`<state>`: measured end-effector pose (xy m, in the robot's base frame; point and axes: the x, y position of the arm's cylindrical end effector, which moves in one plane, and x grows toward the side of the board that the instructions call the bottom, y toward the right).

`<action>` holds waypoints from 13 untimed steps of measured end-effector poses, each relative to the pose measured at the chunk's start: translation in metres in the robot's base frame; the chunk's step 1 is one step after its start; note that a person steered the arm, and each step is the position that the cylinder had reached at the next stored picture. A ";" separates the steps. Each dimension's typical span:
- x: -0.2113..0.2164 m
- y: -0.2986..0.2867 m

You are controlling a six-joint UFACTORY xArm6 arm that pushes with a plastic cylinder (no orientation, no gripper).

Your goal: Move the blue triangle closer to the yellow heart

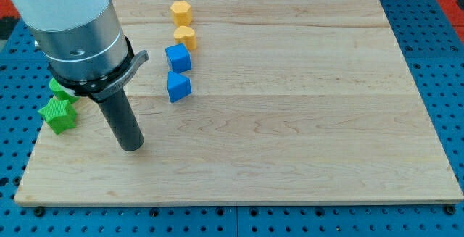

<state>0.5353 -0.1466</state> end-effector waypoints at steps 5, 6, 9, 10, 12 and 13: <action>-0.004 -0.005; -0.012 -0.005; -0.033 -0.003; -0.062 0.016; -0.126 0.092; -0.150 0.119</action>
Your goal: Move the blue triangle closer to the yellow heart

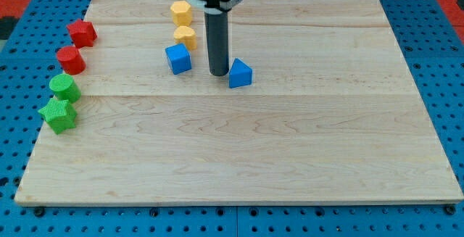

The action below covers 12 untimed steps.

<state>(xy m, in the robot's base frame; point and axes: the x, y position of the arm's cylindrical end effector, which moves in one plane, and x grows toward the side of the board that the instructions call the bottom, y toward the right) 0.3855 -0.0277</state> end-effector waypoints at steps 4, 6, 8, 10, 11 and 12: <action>0.068 0.001; 0.036 0.059; -0.016 0.059; -0.023 0.024; -0.023 -0.019; -0.027 -0.029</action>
<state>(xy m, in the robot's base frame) 0.3583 -0.0565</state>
